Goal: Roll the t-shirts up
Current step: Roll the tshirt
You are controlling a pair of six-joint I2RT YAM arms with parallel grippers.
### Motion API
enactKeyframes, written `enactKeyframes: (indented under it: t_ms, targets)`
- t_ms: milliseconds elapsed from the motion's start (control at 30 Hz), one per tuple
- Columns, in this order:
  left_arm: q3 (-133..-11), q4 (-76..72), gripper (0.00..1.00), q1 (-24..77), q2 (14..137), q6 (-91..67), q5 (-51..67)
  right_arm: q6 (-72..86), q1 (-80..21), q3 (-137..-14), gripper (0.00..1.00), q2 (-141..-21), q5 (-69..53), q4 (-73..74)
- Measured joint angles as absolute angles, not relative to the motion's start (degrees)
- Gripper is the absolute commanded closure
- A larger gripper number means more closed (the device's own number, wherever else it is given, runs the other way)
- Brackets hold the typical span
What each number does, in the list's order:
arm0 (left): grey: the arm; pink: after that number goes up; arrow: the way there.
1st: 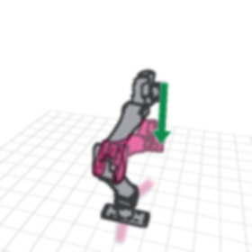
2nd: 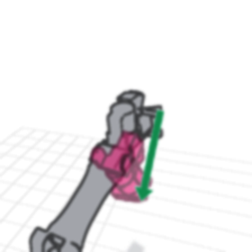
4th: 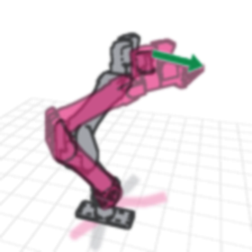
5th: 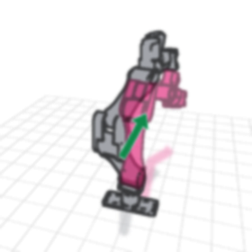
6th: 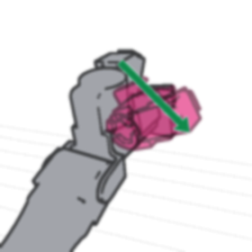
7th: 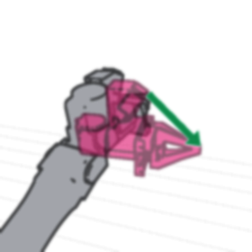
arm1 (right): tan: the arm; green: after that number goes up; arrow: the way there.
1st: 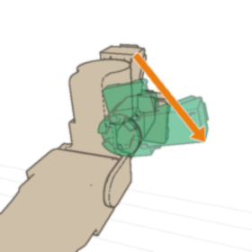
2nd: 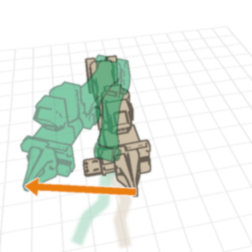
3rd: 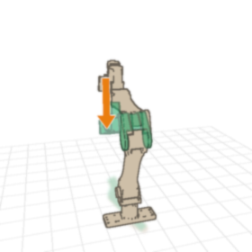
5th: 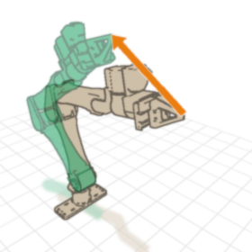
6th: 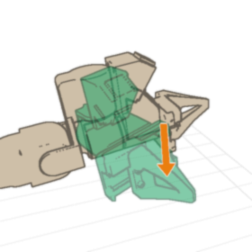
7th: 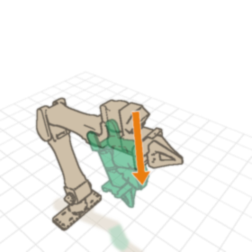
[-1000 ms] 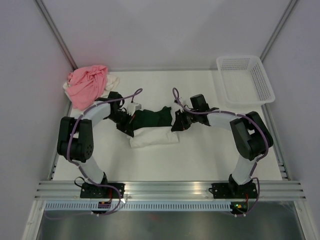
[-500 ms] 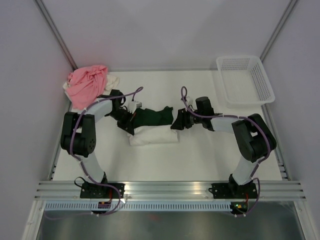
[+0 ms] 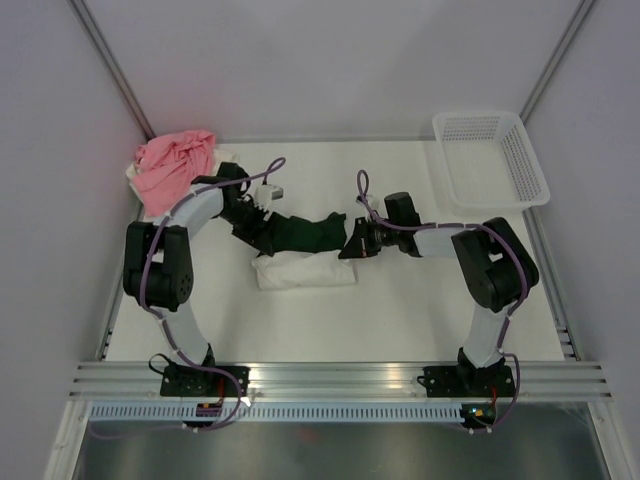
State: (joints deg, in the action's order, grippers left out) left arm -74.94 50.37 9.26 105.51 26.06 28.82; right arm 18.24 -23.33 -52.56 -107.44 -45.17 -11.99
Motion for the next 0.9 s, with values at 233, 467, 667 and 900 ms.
enactKeyframes:
  t_ms: [233,467,667,900]
  targets:
    - [-80.44,50.33,0.30,5.65,102.69,26.17,29.63,26.52,-21.82,-53.69,1.00,-109.08,-43.68,-15.79]
    - [-66.39,50.81,0.39,5.06,90.52,26.87,29.65,33.58,-21.54,-53.69,1.00,-110.43,-39.68,-18.72]
    - [-52.95,48.64,0.23,9.82,83.57,27.05,26.11,35.73,-21.54,-53.69,1.00,-110.43,-37.12,-18.90]
    - [-51.03,41.74,0.22,12.69,85.89,24.08,24.51,37.10,-21.54,-53.67,1.00,-110.43,-35.11,-19.16]
